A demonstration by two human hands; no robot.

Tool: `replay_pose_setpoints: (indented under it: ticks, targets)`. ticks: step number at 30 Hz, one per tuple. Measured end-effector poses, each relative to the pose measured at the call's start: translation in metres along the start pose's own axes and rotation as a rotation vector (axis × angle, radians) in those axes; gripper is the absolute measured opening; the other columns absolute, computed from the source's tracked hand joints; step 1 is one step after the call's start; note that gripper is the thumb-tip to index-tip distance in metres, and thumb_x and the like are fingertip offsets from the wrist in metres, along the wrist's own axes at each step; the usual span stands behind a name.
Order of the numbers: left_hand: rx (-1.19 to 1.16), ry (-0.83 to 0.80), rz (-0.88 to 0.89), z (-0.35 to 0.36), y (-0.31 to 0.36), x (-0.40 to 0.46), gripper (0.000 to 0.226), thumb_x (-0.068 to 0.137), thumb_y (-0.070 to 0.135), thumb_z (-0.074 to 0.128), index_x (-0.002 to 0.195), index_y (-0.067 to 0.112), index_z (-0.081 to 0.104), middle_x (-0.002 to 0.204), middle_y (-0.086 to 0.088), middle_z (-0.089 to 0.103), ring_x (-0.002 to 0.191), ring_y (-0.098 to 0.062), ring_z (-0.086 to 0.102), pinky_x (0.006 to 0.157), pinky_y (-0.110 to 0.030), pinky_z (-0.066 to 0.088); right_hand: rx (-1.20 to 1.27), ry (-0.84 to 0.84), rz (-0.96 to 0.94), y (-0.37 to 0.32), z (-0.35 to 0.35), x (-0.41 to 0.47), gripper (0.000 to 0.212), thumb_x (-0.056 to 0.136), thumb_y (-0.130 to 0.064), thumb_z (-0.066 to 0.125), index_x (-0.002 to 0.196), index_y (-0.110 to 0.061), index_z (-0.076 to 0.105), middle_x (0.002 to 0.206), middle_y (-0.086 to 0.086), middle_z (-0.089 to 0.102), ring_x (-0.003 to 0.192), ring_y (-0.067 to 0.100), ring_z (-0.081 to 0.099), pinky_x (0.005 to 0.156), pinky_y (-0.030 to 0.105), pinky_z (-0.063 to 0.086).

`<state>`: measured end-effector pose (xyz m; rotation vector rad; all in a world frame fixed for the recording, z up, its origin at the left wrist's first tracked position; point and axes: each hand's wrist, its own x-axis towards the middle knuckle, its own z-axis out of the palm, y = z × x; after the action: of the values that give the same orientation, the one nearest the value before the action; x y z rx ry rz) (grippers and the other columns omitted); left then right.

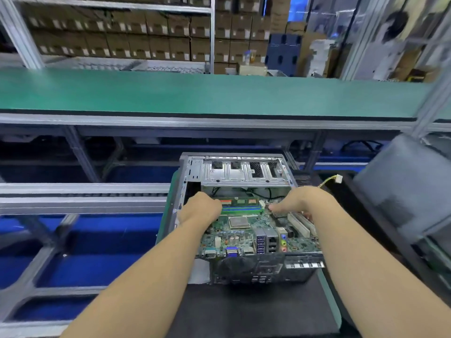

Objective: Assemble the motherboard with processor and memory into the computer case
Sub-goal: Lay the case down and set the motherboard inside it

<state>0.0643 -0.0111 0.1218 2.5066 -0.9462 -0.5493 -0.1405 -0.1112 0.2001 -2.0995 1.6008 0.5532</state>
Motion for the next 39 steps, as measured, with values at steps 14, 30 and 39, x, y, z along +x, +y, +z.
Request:
replay_pose_setpoints:
  ticks: [14,30,39]
  targets:
    - [-0.113,-0.221,-0.057,0.029,0.003,0.038,0.014,0.093,0.011,0.044,0.098,0.004,0.056,0.094,-0.015,0.063,0.065,-0.019,0.047,0.059,-0.027,0.036,0.089,0.104,0.037,-0.019,0.034,0.066,0.05,0.089,-0.047,0.065,0.116,-0.005,0.065,0.123,0.018,0.064,0.109,0.04,0.064,0.099,0.053,0.053]
    - [-0.075,-0.198,0.036,0.067,0.011,0.076,0.026,0.097,0.008,0.045,0.114,-0.006,0.058,0.079,-0.008,0.053,0.061,-0.019,0.046,0.051,-0.028,0.032,0.325,0.144,0.104,0.005,0.093,0.12,0.035,0.088,-0.046,0.064,0.071,-0.017,0.053,0.075,-0.001,0.06,0.071,0.019,0.059,0.077,0.033,0.056]
    - [-0.168,-0.164,-0.004,0.09,-0.001,0.089,0.038,0.094,0.009,0.041,0.13,0.005,0.05,0.111,-0.017,0.062,0.093,-0.034,0.06,0.068,-0.035,0.044,0.174,0.261,0.126,-0.004,0.099,0.12,0.041,0.084,-0.057,0.063,0.07,-0.019,0.056,0.074,0.0,0.063,0.064,0.018,0.06,0.053,0.025,0.044]
